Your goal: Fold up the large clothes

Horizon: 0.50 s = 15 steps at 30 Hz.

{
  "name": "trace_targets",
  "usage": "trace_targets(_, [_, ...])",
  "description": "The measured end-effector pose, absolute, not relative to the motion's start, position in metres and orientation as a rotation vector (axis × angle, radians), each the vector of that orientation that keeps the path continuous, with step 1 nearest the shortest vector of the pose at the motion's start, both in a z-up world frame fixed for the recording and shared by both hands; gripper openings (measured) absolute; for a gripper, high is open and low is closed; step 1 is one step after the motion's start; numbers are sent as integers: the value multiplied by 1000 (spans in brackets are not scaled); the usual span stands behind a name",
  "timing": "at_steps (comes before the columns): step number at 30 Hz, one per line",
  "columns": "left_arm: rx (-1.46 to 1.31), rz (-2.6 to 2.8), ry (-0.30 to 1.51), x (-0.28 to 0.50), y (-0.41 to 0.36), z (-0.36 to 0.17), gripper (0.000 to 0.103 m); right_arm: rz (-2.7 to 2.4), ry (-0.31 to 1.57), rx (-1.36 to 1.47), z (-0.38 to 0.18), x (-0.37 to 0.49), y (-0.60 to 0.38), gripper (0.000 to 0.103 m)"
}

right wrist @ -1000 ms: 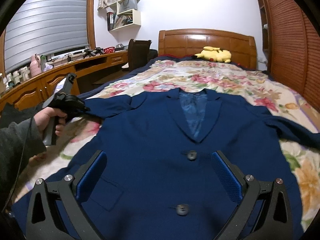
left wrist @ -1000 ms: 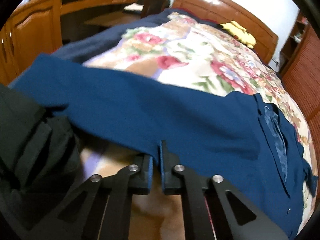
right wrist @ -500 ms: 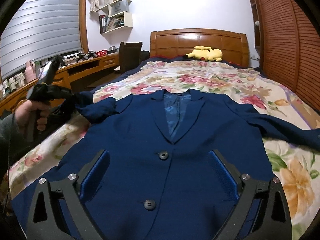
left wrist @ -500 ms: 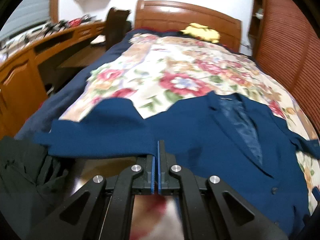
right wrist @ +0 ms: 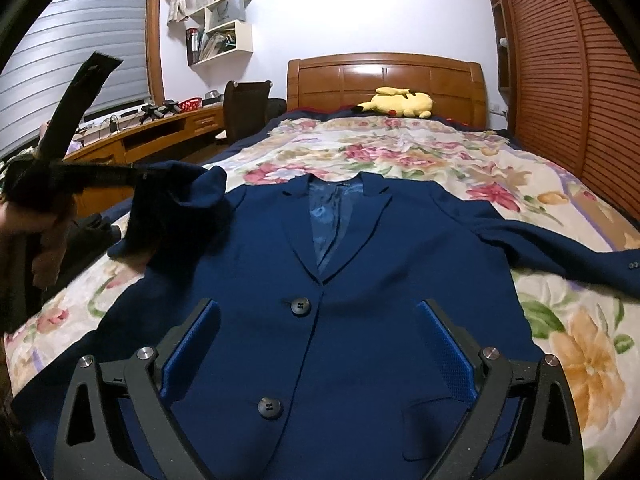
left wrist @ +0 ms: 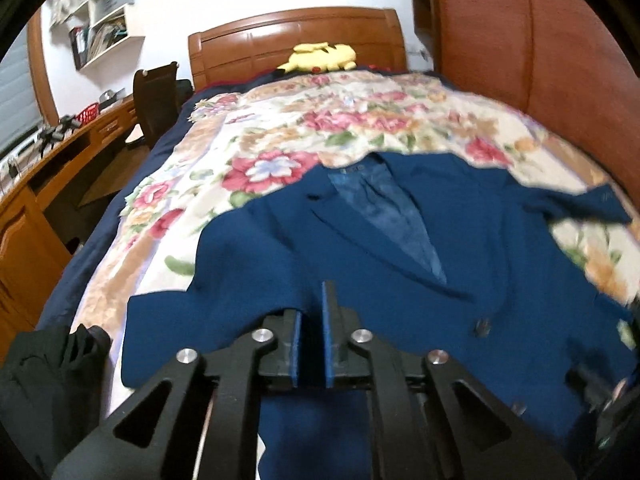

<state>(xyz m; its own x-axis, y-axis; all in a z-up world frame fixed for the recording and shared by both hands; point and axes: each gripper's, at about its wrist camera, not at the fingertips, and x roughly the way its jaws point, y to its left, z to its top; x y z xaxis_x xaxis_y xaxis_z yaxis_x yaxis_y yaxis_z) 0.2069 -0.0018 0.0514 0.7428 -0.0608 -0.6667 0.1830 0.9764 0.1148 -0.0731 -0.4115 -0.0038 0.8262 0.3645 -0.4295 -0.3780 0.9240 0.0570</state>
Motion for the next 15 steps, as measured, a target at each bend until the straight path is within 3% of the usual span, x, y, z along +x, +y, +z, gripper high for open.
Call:
trace_targets(5, [210, -171, 712, 178, -1, 34, 38, 396, 459, -35, -1, -72, -411, 98])
trace_targets(7, [228, -166, 690, 165, -1, 34, 40, 397, 461, -36, 0, -72, -410, 98])
trace_targets(12, [215, -165, 614, 130, 14, 43, 68, 410, 468, -41, 0, -72, -409, 98])
trace_targets(15, [180, -152, 569, 110, 26, 46, 79, 427, 470, -41, 2, -72, -410, 98])
